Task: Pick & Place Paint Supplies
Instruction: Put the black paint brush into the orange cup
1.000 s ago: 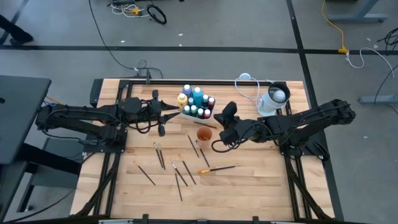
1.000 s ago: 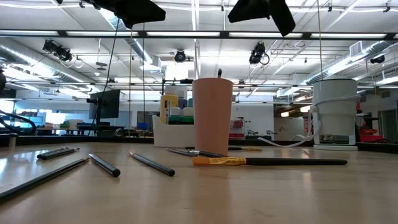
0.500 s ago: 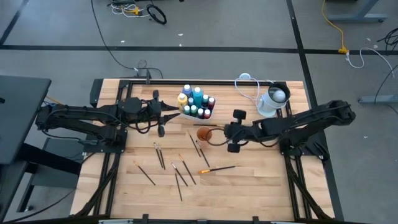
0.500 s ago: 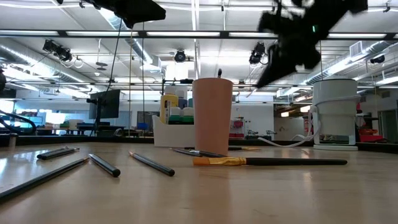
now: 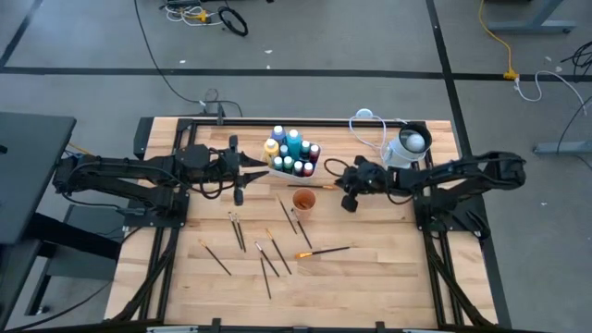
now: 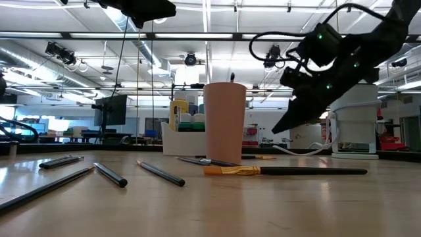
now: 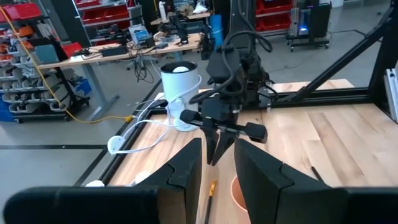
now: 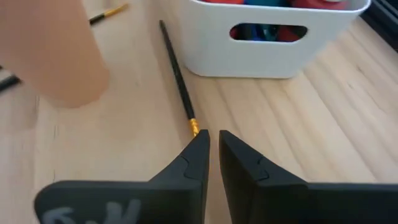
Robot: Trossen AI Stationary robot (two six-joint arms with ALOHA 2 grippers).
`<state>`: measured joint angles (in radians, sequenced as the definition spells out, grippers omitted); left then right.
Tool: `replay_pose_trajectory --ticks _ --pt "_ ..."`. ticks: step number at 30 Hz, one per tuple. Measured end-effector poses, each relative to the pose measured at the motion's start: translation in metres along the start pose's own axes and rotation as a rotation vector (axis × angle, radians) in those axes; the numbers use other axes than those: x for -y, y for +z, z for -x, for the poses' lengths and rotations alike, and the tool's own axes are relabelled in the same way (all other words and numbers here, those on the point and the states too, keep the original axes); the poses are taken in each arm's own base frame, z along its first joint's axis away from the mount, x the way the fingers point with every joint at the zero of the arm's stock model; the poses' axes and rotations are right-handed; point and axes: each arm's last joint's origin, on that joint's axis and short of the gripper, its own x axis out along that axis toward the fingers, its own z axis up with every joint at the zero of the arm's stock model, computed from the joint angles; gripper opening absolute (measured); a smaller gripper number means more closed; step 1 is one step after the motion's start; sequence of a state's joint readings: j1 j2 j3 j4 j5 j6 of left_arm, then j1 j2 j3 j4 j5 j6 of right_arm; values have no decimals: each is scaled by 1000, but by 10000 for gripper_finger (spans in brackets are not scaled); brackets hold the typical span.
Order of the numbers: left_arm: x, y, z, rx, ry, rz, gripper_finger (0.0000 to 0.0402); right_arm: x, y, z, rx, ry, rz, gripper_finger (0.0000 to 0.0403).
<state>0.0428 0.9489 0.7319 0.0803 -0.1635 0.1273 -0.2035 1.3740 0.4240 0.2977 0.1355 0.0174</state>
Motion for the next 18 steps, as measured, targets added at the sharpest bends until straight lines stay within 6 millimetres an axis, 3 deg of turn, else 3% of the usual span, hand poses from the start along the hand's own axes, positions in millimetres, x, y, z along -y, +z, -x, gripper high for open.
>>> replay_pose_trajectory --ticks 5,14,18 --pt "0 0 0 0 7 -7 103 6 -2 -5 2 59 55 55" --pt "0 0 0 0 8 -8 103 9 -22 -27 -109 52 16 133" --pt "0 0 0 0 8 -8 103 9 -28 -32 -132 58 21 147"
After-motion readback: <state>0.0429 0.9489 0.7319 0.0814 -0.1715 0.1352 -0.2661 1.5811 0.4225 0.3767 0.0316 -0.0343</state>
